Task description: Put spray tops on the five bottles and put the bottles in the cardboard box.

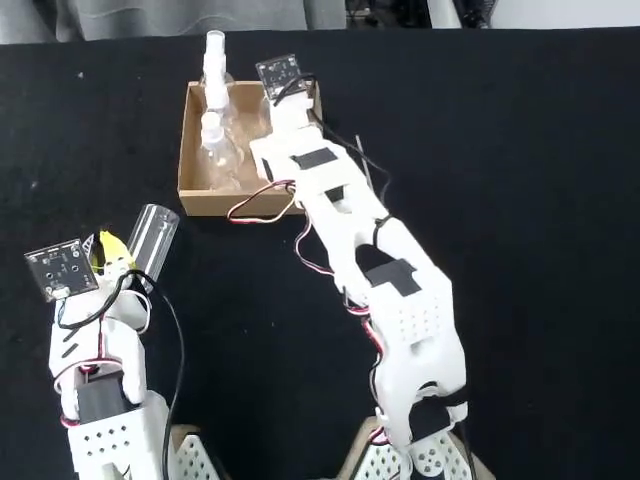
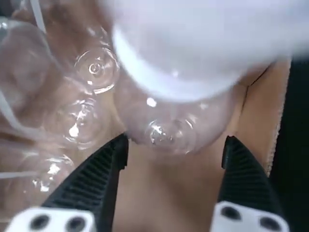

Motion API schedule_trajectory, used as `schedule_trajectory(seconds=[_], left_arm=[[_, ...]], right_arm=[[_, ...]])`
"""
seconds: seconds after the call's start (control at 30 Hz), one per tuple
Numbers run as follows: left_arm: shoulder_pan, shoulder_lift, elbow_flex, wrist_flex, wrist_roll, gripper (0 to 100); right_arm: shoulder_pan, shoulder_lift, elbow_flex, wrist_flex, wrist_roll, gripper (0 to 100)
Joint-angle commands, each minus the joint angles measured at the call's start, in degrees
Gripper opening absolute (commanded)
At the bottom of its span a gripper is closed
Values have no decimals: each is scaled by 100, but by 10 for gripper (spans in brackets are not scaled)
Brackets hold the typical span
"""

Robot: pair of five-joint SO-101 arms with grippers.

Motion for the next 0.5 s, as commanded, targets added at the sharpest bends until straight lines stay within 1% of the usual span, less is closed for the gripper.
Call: schedule_trajectory(seconds=[0.0, 0.47], left_arm=[[-40, -53, 13, -97, -44, 33], [-40, -53, 22, -97, -44, 33]], right_arm=[[-62, -734, -330, 255, -9, 277], [-53, -1666, -321, 1811, -9, 273]])
